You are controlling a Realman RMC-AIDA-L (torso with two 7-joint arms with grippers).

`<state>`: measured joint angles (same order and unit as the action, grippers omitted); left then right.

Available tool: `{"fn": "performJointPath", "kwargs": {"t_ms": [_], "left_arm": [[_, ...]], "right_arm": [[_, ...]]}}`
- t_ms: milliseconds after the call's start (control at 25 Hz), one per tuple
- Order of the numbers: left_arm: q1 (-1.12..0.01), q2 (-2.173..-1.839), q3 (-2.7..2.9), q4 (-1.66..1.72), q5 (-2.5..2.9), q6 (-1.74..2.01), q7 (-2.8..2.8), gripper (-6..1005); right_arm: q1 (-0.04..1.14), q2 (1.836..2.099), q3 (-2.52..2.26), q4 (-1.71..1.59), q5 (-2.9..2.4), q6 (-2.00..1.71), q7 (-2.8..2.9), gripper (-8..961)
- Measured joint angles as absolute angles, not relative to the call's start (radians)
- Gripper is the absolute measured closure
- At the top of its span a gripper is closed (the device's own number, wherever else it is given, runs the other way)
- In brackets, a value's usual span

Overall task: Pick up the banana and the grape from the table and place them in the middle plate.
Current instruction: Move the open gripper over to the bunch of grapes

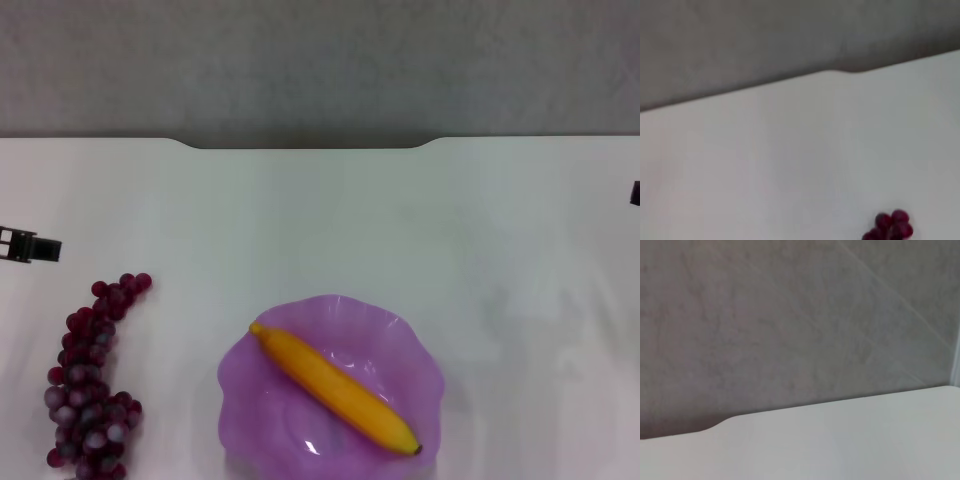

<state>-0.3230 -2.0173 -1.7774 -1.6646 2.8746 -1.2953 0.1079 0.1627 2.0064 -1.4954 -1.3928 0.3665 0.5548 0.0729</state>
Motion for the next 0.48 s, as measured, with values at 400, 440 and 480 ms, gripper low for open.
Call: {"fn": "performJointPath", "kwargs": {"t_ms": [400,440,480], "left_arm": [[-0.401,-1.995,-1.776,-1.533,2.875,-1.419,0.136,211],[-0.410,-1.997,-1.775,-1.521,2.875,-1.433,0.151,212],[-0.419,-2.000,-1.775,-1.511,2.875,-1.447,0.163,213]], "right_arm": [[0.172,2.006,-1.506,-1.393,0.367,0.557,0.072,95],[0.174,2.006,-1.507,-1.393,0.367,0.557,0.072,95],[0.175,2.006,-1.507,-1.392,0.367,0.557,0.072,96]]}}
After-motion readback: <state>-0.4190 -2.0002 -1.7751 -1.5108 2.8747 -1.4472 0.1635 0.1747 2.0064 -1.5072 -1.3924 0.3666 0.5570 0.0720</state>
